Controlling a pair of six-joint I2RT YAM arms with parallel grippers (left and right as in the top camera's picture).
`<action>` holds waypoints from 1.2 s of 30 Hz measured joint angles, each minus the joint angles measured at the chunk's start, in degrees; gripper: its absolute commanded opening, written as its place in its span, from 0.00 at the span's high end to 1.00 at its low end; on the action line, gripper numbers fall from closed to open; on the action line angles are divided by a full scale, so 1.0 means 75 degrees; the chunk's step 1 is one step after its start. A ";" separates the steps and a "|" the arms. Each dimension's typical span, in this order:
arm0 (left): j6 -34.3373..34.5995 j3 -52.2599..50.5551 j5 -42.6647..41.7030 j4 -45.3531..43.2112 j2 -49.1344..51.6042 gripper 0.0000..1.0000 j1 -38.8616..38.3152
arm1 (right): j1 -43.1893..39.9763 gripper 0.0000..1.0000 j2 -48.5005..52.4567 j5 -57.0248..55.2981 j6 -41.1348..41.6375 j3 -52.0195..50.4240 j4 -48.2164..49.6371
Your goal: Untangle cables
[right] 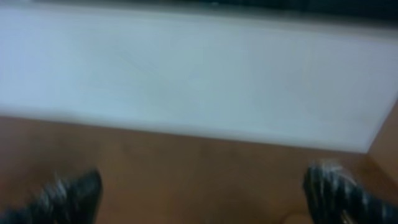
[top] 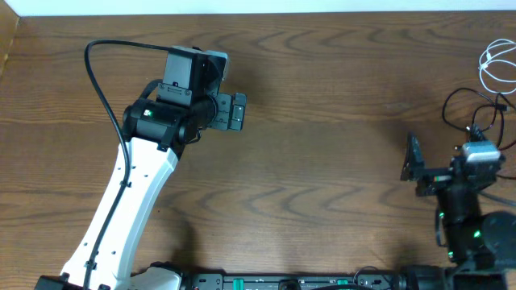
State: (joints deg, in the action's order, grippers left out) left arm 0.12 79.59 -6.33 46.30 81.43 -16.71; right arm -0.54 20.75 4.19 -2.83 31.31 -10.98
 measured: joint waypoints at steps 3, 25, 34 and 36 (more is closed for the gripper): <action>0.0000 0.0000 0.0000 -0.0006 -0.0006 0.02 0.0000 | 0.0000 0.01 -0.1011 -0.0166 0.0256 -0.1445 0.0828; 0.0000 0.0000 0.0000 -0.0006 -0.0006 0.02 0.0000 | 0.0003 0.01 -0.2675 -0.0309 0.1081 -0.4121 0.0930; 0.0000 0.0000 0.0000 -0.0003 -0.0006 0.02 0.0000 | 0.0003 0.01 -0.2675 -0.0312 0.1081 -0.4121 0.0930; -0.0003 0.0000 0.0000 -0.0006 -0.0006 0.02 0.0000 | 0.0003 0.01 -0.2675 -0.0312 0.1081 -0.4121 0.0930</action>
State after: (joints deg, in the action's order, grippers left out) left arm 0.10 79.59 -6.33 46.26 81.38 -16.71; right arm -0.51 0.69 1.85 5.28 0.40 -4.01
